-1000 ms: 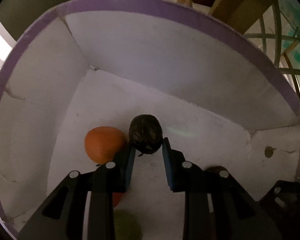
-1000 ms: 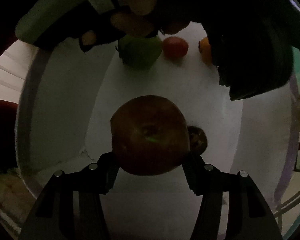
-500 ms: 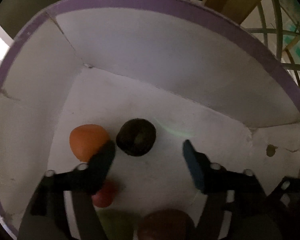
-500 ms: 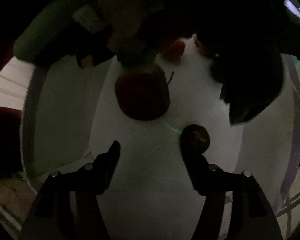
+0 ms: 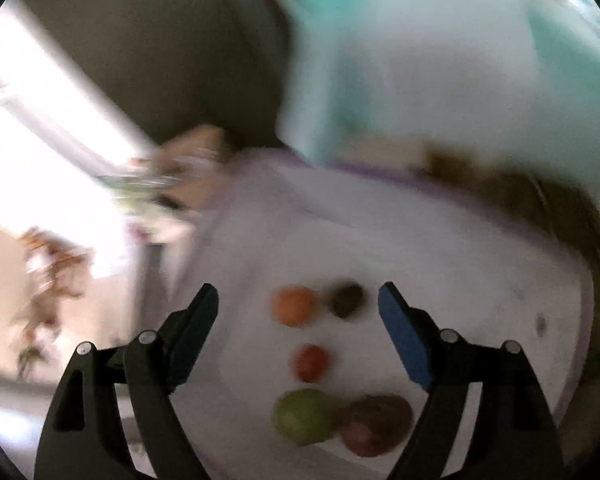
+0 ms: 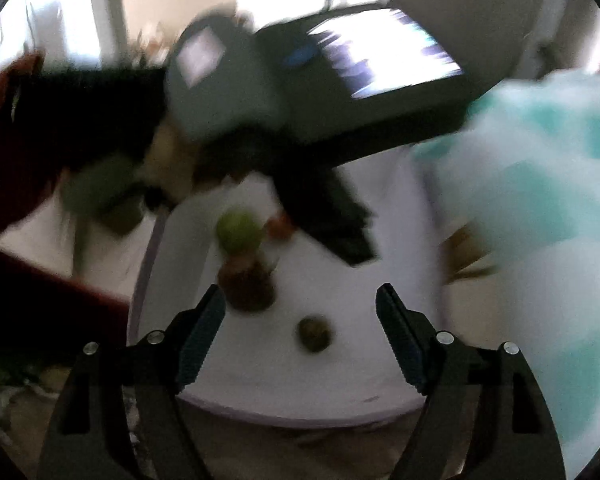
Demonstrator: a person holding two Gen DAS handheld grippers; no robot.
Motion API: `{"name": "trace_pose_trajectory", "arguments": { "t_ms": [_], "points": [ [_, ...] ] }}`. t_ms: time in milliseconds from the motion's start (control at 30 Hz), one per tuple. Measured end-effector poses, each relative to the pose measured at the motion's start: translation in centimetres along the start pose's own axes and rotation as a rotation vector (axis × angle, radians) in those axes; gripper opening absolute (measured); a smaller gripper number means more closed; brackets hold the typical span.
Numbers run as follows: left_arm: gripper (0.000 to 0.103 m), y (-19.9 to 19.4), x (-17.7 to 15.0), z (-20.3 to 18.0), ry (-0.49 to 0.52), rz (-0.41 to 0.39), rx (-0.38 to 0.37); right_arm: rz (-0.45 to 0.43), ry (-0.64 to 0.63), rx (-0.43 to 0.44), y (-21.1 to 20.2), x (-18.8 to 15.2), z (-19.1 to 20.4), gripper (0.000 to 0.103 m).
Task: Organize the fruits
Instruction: 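Return both open tools to the remaining fruit on the table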
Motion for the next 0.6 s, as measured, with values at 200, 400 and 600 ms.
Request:
{"name": "trace_pose_trajectory", "arguments": {
  "t_ms": [200,400,600],
  "points": [
    [0.102,-11.5,4.1,3.7,-0.350,-0.376,-0.079,-0.312,0.343,-0.243,-8.6,-1.2,-10.4,0.088],
    [0.102,-17.5,11.4,-6.4,-0.133,-0.488,-0.331,-0.364,0.750,-0.377,-13.6,-9.9,-20.8,0.088],
    [0.102,-16.8,18.7,-22.3,0.118,-0.476,-0.464,-0.292,1.056,-0.421,-15.3,-18.7,-31.7,0.088]
  ]
}}
Point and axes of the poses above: each gripper's, at about its wrist camera, not at the fingertips, and y roughly the way its jaws point, z to its left, x to its top, the point moved 4 cm from there along y, roughly the way its jaws point, and after that the axes turned 10 degrees about z, right-handed, at the moved point
